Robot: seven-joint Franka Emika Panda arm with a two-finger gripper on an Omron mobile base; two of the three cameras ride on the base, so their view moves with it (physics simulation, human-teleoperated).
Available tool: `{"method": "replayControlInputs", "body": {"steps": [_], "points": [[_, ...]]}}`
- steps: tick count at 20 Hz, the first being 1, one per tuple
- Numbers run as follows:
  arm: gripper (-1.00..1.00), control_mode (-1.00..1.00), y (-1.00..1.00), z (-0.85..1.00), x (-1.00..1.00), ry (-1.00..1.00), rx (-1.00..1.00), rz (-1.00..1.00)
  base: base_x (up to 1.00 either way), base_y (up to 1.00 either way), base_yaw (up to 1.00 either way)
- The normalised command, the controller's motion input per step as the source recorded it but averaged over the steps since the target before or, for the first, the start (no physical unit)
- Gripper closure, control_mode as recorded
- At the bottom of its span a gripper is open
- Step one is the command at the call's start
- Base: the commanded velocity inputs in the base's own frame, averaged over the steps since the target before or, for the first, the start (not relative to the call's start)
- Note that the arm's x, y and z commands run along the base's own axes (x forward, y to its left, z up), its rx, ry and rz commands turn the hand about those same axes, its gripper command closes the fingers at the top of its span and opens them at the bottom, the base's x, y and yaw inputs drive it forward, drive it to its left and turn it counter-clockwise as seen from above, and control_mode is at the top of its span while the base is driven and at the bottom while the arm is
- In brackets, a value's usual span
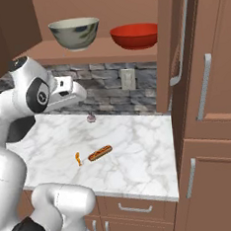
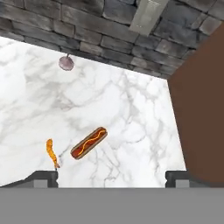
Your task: Pick both bowls and place them on the counter. Then place the shrimp in one bowl and place the hot dog in the other bowl.
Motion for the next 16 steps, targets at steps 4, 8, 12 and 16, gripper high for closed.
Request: {"method": "replayControlInputs", "body": {"steps": [4,8,12,16], "points": [[-1.00,-1.00,-0.26,0.84,-0.32,-0.23,-0.33,0.01,0.00,0.00,0.00],[-1.00,-1.00,-0.25,0.93,-0.12,-0.02,-0.27,0.00,0.00,0.00,0.00],[-1.00,-1.00,-0.32,0.91,-0.17,0.00,-0.20,0.00,0.00,0.00,0.00],[-1.00,-1.00,-0.29,0.98,-0.15,0.01,-0.12,0.00,0.00,0.00,0.00]]}}
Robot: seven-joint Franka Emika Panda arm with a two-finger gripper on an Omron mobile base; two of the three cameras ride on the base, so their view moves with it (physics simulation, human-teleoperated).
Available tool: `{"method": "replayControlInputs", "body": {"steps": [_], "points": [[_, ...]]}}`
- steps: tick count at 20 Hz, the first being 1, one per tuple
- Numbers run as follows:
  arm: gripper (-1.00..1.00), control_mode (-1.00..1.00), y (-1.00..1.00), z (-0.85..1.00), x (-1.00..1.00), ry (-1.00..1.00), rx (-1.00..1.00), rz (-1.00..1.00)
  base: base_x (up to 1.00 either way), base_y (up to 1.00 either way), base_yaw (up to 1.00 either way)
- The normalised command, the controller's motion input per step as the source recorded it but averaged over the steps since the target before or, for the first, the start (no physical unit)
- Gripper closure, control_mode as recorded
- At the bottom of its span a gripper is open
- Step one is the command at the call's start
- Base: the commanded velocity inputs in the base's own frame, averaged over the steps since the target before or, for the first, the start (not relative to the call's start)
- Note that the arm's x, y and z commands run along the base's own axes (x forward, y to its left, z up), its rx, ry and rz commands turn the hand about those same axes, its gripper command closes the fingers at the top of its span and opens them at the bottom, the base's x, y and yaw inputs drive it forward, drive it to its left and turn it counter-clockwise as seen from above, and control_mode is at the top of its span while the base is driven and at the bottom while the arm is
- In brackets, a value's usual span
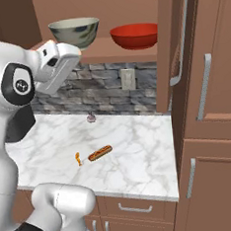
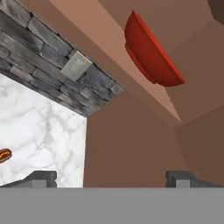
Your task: Pick both bowls and place them on the counter. Then place the shrimp in one bowl and place the hot dog in the other bowl.
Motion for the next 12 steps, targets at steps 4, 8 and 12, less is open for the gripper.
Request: {"method": "replayControlInputs", "body": {"steps": [4,8,12], "points": [[-1.00,-1.00,-0.23,0.76,0.01,0.15,-0.07,-0.02,0.00,0.00,0.00],[-1.00,-1.00,-0.15,-0.05,0.48,0.16,0.00,-0.03,0.00,0.00,0.00],[-1.00,-1.00,-0.11,0.00,0.50,0.03,-0.06,0.00,0.00,0.00,0.00]]}}
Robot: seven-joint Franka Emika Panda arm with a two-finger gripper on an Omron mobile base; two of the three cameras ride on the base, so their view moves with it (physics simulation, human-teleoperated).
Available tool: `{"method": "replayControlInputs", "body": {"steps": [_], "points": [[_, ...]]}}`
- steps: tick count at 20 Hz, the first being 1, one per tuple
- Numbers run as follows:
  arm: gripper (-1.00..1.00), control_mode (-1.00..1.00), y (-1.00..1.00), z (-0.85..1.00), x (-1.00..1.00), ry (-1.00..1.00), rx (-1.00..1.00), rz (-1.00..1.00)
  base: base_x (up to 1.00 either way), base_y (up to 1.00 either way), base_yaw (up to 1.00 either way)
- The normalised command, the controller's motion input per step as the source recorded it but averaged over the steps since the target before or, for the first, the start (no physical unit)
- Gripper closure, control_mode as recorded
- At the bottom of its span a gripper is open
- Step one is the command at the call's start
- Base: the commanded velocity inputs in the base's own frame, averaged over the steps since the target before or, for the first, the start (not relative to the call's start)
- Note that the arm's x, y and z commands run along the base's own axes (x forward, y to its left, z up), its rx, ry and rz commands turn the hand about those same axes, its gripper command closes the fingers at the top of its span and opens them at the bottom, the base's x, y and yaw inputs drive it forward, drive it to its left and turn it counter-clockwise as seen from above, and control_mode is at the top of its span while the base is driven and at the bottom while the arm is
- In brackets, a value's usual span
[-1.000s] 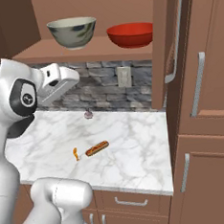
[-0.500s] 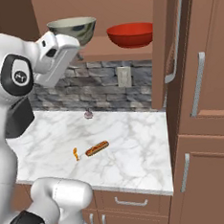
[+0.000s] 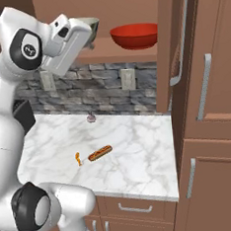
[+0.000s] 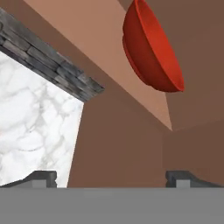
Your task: Pick both bowls and place them on the counter. Then place the shrimp in one bowl and place the hot dog in the other bowl.
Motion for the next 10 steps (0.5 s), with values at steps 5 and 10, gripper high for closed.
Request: {"method": "replayControlInputs", "body": {"steps": [5,10], "points": [[-1.00,-1.00,-0.28,0.05,0.27,0.03,-0.11,0.00,0.00,0.00,0.00],[-1.00,-1.00,-0.37,0.00,0.44,0.13,-0.02,0.00,0.00,0.00,0.00]]}}
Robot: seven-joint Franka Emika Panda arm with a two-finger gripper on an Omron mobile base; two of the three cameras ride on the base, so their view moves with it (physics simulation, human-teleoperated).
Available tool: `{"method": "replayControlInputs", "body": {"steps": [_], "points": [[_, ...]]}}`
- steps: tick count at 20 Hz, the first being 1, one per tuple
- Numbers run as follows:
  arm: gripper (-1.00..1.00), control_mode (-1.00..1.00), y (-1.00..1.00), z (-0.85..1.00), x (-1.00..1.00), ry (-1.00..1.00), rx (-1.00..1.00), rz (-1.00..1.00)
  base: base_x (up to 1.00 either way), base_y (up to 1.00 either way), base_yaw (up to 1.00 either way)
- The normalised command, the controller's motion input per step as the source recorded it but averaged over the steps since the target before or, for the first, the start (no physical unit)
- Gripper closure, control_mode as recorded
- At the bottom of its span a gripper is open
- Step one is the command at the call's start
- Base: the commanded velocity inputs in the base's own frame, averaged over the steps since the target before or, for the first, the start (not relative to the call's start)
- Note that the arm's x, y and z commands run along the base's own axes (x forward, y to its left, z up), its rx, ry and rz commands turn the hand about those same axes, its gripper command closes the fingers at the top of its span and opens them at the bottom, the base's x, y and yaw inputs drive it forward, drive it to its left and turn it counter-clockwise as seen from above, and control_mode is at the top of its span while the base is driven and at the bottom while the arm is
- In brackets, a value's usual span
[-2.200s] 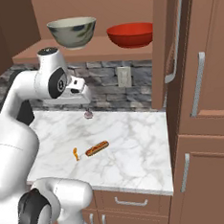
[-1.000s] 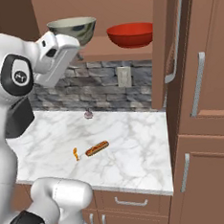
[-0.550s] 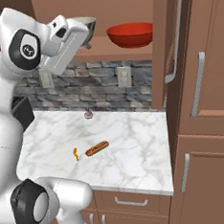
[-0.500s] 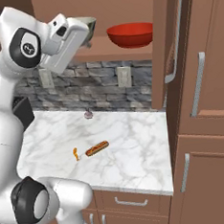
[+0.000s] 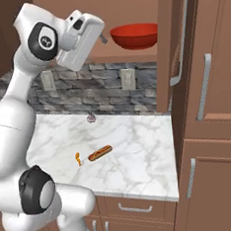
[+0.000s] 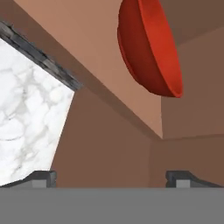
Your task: Pick both bowls and place them on the counter. Then place the shrimp in one bowl and place the hot dog in the other bowl.
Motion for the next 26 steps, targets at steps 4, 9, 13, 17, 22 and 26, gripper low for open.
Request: {"method": "replayControlInputs", "body": {"steps": [4,9,13,17,22,26], "points": [[-1.00,-1.00,-0.41,0.03,0.59,0.10,0.00,0.01,0.00,0.00,0.00],[-1.00,-1.00,-0.29,0.03,0.46,0.03,0.00,0.06,0.00,0.00,0.00],[-1.00,-1.00,-0.08,0.01,0.48,0.05,0.00,0.07,0.00,0.00,0.00],[-1.00,-1.00,0.00,0.00,0.46,0.08,0.00,0.05,0.00,0.00,0.00],[-1.00,-1.00,-0.05,0.00,0.37,0.01,0.00,0.06,0.00,0.00,0.00],[-1.00,-1.00,-0.18,0.00,0.28,0.00,0.00,0.08,0.00,0.00,0.00]]}}
